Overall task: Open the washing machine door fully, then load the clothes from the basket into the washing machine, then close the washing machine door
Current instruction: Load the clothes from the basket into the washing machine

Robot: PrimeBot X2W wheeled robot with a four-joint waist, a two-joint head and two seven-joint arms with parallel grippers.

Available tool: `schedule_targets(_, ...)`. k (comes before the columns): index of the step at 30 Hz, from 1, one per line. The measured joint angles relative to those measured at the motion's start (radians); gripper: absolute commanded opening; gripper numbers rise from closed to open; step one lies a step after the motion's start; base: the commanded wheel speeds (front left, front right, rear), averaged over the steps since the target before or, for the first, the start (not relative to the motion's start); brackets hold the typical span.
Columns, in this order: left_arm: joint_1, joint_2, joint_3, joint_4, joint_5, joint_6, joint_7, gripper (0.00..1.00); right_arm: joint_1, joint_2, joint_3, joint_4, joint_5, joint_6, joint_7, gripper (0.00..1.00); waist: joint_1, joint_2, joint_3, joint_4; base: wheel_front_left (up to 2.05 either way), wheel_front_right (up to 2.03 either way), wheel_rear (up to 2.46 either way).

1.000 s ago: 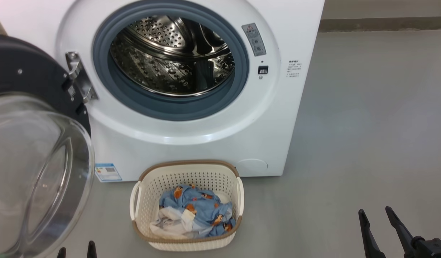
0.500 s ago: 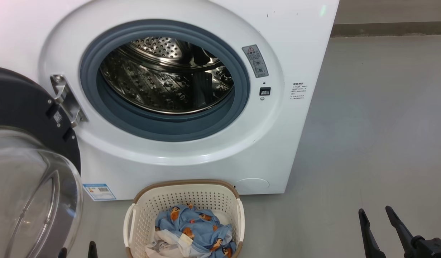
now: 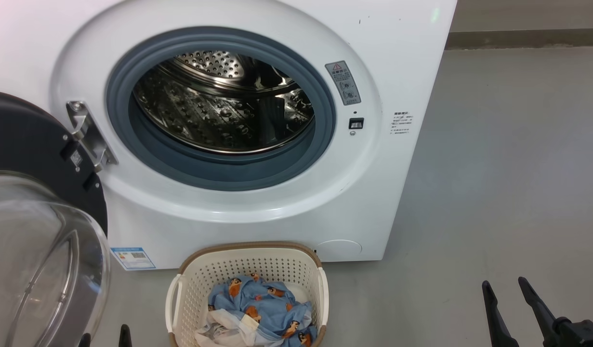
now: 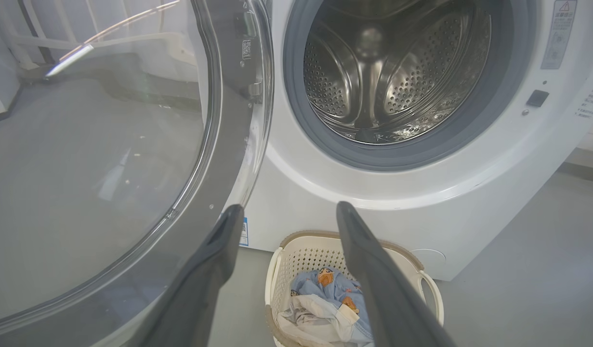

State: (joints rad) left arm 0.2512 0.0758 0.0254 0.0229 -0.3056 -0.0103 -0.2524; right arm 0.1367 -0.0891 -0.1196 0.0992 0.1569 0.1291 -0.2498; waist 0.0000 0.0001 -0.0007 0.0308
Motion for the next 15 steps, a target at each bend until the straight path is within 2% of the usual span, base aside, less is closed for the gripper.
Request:
schedule_targets(9,0.000,-0.001,-0.011,-0.011,0.004,-0.005,0.000,1.00,0.000,0.000,0.002,0.000,0.000,0.000,0.000,1.00,0.0000,0.0000,0.008,-0.011,0.00,0.00,0.00)
schedule_targets(15,-0.001,-0.001,-0.044,-0.020,0.013,-0.026,0.000,1.00,-0.020,-0.002,0.009,0.000,0.000,0.000,0.000,1.00,0.0000,0.0000,0.026,-0.033,0.00,0.00,0.00)
